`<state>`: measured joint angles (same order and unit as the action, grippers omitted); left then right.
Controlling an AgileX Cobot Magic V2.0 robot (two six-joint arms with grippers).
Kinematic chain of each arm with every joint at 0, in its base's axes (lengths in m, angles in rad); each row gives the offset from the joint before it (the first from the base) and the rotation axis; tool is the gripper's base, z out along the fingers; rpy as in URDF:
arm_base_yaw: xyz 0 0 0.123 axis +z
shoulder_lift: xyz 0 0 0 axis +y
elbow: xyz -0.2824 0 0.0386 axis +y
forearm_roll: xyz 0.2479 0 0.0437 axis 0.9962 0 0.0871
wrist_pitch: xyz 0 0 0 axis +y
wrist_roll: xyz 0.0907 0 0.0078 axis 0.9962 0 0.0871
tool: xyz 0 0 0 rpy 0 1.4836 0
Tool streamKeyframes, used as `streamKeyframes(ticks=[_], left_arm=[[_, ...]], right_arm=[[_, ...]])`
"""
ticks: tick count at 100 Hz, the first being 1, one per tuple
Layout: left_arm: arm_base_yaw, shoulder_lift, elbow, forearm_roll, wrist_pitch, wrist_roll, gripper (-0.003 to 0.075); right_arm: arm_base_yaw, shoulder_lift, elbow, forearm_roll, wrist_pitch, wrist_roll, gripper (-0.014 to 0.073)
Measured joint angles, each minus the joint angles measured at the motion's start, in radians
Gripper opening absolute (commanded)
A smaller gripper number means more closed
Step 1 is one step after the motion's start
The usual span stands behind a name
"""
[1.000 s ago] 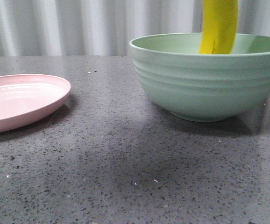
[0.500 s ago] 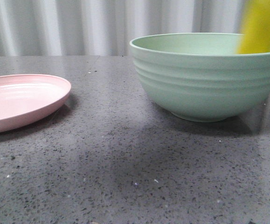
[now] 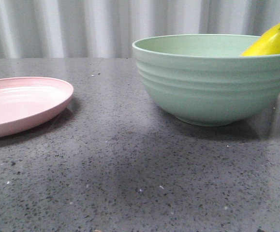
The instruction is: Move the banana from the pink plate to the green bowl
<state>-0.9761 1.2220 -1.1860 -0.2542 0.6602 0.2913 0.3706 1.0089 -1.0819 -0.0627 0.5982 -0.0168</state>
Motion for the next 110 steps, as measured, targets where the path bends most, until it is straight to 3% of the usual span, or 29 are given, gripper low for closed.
streamKeyframes(ticks=[9,25,45,77,110], left_arm=[[0.000,-0.034,0.000,-0.002,0.008,-0.009,-0.0020],[0.000,-0.127,0.038,-0.006,0.009,-0.015,-0.0020],[0.000,-0.315,0.172,-0.021,-0.038,-0.017,-0.0020],[0.000,-0.715,0.493,-0.050,-0.210,-0.017,-0.0020],[0.000,-1.018,0.715,-0.089,-0.227,-0.017,-0.0020]], right_arm=[[0.000,-0.043,0.000,0.011,0.080,0.000,-0.0071],[0.000,-0.138,0.006,0.041,0.178,0.000,-0.0064],[0.000,-0.321,0.095,0.063,0.198,0.000,-0.0064],[0.000,-0.699,0.346,0.063,0.080,0.000,-0.0064],[0.000,-1.003,0.553,0.020,0.041,0.000,-0.0064]])
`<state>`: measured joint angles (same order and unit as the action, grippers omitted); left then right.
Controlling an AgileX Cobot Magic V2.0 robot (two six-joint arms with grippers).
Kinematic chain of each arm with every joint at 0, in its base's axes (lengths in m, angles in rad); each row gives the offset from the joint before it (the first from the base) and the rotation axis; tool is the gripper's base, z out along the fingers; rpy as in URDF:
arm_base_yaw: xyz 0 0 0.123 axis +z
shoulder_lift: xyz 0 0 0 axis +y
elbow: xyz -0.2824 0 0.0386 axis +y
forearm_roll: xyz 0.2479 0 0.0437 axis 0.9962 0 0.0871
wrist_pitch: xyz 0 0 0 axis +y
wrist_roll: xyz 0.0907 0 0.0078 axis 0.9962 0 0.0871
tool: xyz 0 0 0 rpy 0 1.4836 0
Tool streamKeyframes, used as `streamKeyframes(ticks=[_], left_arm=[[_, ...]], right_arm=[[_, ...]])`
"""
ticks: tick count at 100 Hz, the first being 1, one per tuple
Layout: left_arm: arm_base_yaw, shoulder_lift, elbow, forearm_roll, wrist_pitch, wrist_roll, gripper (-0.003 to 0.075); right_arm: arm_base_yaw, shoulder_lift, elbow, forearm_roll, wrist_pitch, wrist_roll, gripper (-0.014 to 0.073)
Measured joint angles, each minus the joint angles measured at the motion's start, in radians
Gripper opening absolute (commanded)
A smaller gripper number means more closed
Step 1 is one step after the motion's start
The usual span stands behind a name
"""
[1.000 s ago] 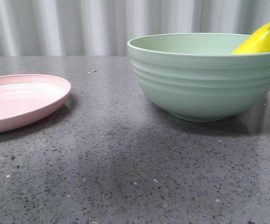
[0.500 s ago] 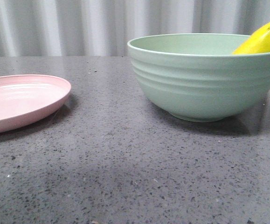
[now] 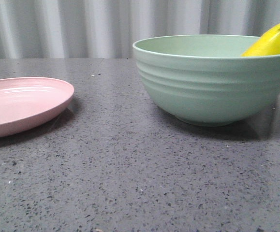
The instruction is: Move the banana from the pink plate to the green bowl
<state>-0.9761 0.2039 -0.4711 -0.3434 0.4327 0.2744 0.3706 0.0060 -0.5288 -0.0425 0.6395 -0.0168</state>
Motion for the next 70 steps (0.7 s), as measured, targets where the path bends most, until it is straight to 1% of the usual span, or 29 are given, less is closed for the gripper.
streamKeyframes(ticks=[30,56,61,70], left_arm=[[0.000,-0.031,0.028,-0.004,0.000,0.000,-0.0020],[0.000,-0.031,0.030,-0.004,0.000,0.000,-0.0020],[0.000,-0.031,0.032,0.018,0.000,0.000,-0.0020],[0.000,-0.031,0.043,0.101,-0.015,0.000,-0.0020]], right_arm=[[0.000,-0.020,0.060,-0.002,0.002,0.000,-0.0064],[0.000,-0.020,0.069,-0.002,0.004,0.000,-0.0064],[0.000,-0.020,0.070,-0.002,0.005,0.000,-0.0064],[0.000,-0.020,0.070,-0.002,0.005,0.000,-0.0064]])
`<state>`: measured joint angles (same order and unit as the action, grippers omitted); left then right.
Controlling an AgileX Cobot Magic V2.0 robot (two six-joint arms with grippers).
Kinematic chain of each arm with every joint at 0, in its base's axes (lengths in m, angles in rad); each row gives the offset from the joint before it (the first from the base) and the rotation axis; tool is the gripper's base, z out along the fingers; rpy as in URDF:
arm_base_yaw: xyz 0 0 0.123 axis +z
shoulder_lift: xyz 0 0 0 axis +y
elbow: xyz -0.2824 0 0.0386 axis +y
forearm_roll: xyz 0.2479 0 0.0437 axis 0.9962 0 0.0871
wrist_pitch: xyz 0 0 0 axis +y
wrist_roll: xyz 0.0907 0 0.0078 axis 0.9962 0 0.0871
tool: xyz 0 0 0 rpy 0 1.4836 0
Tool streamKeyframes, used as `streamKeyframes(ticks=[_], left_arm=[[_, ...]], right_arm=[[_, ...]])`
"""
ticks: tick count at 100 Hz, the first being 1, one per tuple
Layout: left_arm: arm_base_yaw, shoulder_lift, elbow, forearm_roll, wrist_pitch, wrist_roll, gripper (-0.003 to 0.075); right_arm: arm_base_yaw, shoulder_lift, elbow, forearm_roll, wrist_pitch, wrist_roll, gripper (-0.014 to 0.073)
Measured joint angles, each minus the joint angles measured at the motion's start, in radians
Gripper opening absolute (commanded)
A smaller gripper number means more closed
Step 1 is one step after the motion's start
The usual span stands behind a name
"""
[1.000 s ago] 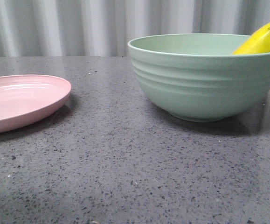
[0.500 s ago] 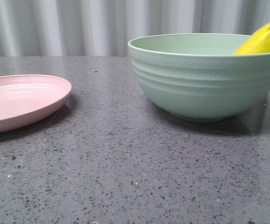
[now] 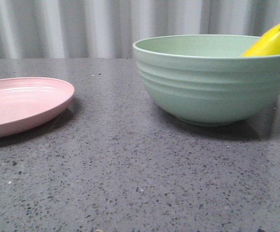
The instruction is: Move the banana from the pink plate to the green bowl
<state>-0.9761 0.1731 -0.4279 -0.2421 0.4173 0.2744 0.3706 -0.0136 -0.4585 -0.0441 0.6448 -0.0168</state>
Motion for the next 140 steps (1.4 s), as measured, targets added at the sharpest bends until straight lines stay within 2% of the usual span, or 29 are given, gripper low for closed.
streamKeyframes(ticks=[14,30,37,59,78,88,112,140], left_arm=[[0.075,0.000,0.076,0.059,-0.144,0.000,-0.0020],[0.275,-0.002,0.221,0.068,-0.386,0.000,-0.0020],[0.373,-0.007,0.275,0.068,-0.444,0.000,-0.0020],[0.674,-0.077,0.366,0.097,-0.466,-0.100,-0.0020],[0.866,-0.161,0.428,0.177,-0.453,-0.218,-0.0020],[0.918,-0.178,0.428,0.184,-0.400,-0.227,-0.0020],[0.961,-0.178,0.428,0.191,-0.135,-0.233,-0.0020],[0.957,-0.178,0.428,0.191,-0.099,-0.233,-0.0020]], right_arm=[[0.000,0.000,0.000,0.000,0.000,0.000,-0.0064],[0.000,0.000,0.000,-0.001,0.000,0.000,-0.0064],[0.000,0.000,0.000,-0.001,0.000,0.000,-0.0064],[0.000,0.000,0.000,-0.001,0.000,0.000,-0.0064],[0.000,0.000,0.000,-0.001,0.000,0.000,-0.0064],[0.000,0.000,0.000,-0.002,0.000,0.000,-0.0064],[0.000,0.000,0.000,-0.002,0.000,0.000,-0.0064],[0.000,0.000,0.000,-0.002,0.000,0.000,-0.0064]])
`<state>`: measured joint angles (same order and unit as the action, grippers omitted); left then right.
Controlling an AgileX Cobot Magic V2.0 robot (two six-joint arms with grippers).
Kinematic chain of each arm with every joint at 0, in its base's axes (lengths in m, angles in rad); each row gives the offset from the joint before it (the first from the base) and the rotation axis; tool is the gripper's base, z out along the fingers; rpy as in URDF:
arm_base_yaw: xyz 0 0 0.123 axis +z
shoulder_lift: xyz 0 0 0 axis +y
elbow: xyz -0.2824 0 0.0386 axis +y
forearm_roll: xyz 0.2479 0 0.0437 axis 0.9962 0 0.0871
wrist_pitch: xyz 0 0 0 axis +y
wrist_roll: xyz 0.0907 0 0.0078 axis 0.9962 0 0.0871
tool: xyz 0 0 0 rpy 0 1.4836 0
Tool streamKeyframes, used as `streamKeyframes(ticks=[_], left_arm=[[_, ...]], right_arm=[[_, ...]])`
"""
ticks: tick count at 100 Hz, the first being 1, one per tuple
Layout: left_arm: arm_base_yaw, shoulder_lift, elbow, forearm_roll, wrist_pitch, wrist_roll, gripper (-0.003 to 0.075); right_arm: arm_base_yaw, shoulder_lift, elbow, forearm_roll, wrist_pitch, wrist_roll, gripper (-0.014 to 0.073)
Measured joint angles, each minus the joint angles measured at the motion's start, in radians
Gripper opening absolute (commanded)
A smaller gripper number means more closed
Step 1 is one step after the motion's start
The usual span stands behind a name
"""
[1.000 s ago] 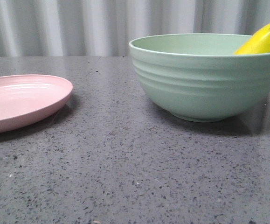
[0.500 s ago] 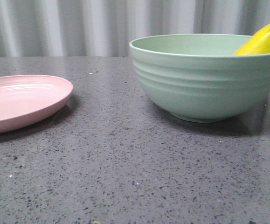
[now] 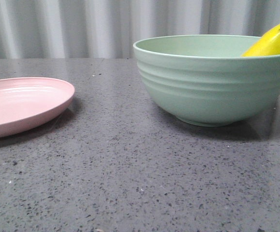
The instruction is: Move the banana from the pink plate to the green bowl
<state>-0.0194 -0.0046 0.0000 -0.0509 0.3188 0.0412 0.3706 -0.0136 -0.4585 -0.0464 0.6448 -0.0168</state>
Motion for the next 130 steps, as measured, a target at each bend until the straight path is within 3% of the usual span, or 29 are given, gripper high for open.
streamKeyframes(ticks=[65,77,105,119,130], left_arm=[[0.000,0.000,0.000,0.000,0.000,0.000,-0.0020],[0.000,0.000,0.000,0.000,0.000,0.000,-0.0020],[0.000,0.000,0.000,0.000,0.000,0.000,-0.0020],[0.000,0.000,0.000,0.000,0.000,0.000,-0.0020],[0.000,0.000,0.000,0.000,0.000,0.000,-0.0020]], right_arm=[[-0.016,0.000,0.034,0.000,-0.034,0.000,-0.0064],[-0.104,0.000,0.128,-0.004,-0.175,0.000,-0.0064],[-0.421,0.000,0.369,0.029,-0.610,0.009,-0.0064],[-0.516,0.000,0.453,0.031,-0.666,0.017,-0.0064],[-0.538,0.000,0.469,0.031,-0.625,0.017,-0.0064]])
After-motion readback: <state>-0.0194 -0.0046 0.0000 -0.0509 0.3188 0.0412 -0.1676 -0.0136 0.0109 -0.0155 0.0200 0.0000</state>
